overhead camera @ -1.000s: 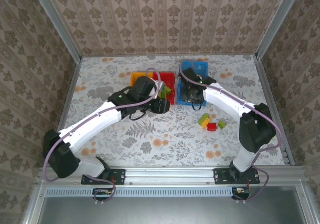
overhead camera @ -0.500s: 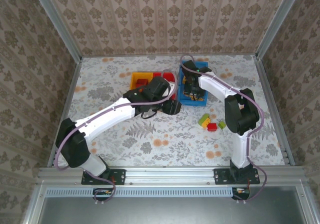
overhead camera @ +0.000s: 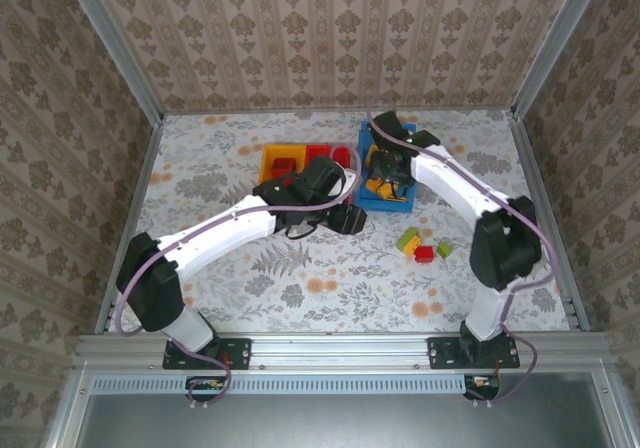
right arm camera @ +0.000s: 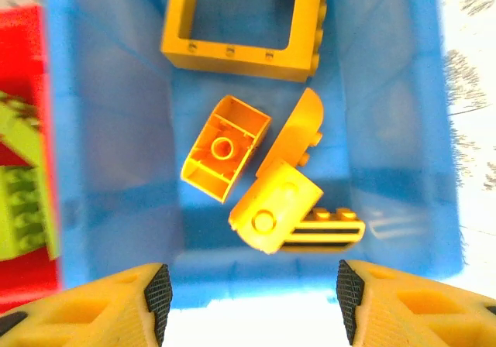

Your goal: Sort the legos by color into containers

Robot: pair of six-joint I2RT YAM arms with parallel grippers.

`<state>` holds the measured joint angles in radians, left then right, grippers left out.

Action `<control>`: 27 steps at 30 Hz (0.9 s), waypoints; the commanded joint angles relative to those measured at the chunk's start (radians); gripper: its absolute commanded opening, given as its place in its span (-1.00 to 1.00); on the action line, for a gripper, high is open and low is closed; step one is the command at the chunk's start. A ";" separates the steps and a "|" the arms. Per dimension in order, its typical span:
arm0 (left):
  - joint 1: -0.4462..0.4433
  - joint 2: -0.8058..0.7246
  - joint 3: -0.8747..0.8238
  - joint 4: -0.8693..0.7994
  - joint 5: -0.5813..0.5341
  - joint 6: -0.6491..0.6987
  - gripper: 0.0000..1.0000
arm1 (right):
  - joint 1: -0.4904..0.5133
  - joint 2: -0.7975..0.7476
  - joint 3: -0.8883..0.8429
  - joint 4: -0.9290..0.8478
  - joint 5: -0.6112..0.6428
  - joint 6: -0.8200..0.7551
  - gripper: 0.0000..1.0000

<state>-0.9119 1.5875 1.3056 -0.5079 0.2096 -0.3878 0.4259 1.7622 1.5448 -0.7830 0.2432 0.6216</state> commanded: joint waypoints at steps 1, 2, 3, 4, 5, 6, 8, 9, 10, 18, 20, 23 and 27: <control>-0.024 0.065 0.046 -0.007 0.050 0.037 0.11 | 0.002 -0.151 -0.100 0.006 0.060 -0.033 0.23; -0.031 0.086 0.059 -0.010 0.052 0.043 0.12 | -0.001 -0.195 -0.147 0.015 0.061 -0.036 0.22; -0.042 0.107 0.075 -0.013 0.055 0.050 0.12 | -0.006 -0.238 -0.198 0.025 0.058 -0.036 0.23; -0.049 0.132 0.093 -0.016 0.055 0.055 0.12 | -0.011 -0.277 -0.242 0.033 0.053 -0.038 0.23; -0.059 0.158 0.116 -0.023 0.056 0.059 0.12 | -0.017 -0.328 -0.293 0.037 0.049 -0.037 0.23; -0.068 0.189 0.144 -0.028 0.057 0.064 0.12 | -0.024 -0.379 -0.346 0.039 0.043 -0.033 0.24; -0.088 0.249 0.198 -0.035 0.056 0.068 0.12 | -0.051 -0.477 -0.442 0.034 0.024 -0.017 0.24; -0.096 0.279 0.230 -0.041 0.050 0.068 0.12 | -0.071 -0.521 -0.491 0.022 0.014 -0.005 0.24; -0.106 0.311 0.261 -0.049 0.043 0.066 0.12 | -0.091 -0.556 -0.526 0.011 0.002 0.002 0.24; -0.167 0.544 0.525 -0.109 0.010 0.052 0.14 | -0.249 -0.794 -0.653 -0.179 -0.022 0.006 0.24; -0.184 0.581 0.573 -0.112 0.023 0.061 0.11 | -0.273 -0.811 -0.640 -0.239 0.009 0.012 0.24; -0.221 0.610 0.616 -0.118 0.022 0.091 0.09 | -0.317 -0.839 -0.616 -0.309 0.040 0.021 0.25; -0.267 0.638 0.654 -0.132 0.004 0.180 0.13 | -0.351 -0.885 -0.583 -0.367 0.048 0.025 0.34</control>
<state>-1.1454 2.2082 1.9068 -0.6056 0.2276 -0.2970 0.0925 0.9150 0.9142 -1.0454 0.2558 0.6319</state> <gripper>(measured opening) 0.563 0.663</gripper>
